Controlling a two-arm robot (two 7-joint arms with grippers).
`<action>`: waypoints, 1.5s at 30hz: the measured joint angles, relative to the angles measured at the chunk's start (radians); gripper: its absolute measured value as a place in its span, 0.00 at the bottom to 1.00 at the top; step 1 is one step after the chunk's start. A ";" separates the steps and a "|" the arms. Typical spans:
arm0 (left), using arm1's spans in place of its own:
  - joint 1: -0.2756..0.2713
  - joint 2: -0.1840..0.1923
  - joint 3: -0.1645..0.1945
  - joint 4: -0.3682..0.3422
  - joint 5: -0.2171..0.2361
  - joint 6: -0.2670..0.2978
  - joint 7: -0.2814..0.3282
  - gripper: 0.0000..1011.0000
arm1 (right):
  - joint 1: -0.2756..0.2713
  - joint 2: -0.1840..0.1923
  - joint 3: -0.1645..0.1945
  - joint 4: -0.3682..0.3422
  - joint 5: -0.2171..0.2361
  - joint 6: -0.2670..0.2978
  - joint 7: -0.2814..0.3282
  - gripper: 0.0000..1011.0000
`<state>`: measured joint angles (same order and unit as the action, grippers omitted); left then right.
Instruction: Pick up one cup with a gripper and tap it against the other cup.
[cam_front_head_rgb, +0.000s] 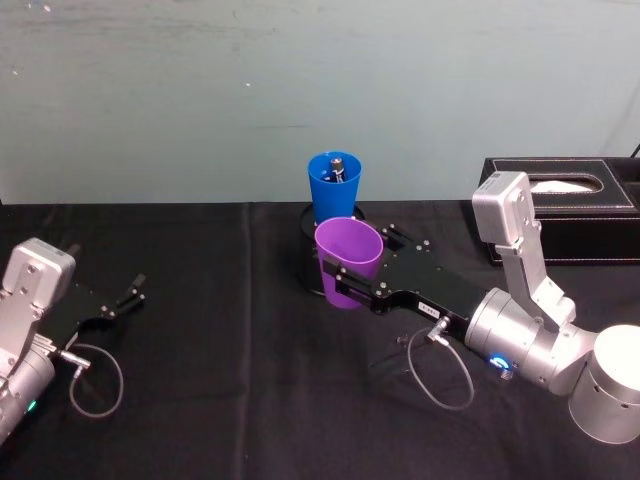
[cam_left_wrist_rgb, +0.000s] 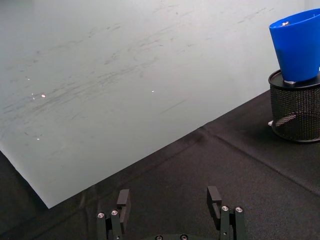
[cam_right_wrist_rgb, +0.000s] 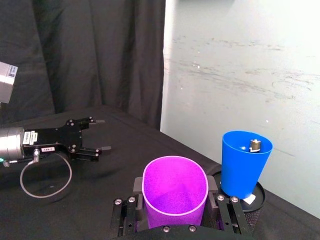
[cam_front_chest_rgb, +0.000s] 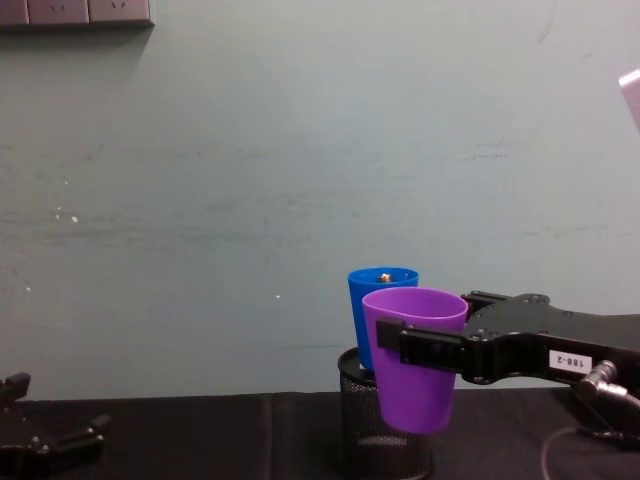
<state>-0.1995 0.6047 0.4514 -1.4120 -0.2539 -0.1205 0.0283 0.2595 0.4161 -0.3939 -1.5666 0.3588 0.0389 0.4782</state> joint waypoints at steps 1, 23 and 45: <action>0.000 0.000 0.000 0.000 0.000 0.000 0.000 0.99 | 0.000 0.000 0.000 0.000 0.000 0.000 0.000 0.71; 0.000 0.000 0.000 0.000 0.000 0.000 0.000 0.99 | 0.000 0.000 0.000 0.000 0.000 0.000 0.000 0.71; 0.000 0.000 0.000 0.000 0.000 0.000 0.000 0.99 | 0.000 0.000 0.000 0.000 0.000 0.000 0.000 0.71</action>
<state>-0.1996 0.6047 0.4514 -1.4120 -0.2539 -0.1205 0.0283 0.2595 0.4161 -0.3939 -1.5665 0.3589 0.0389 0.4783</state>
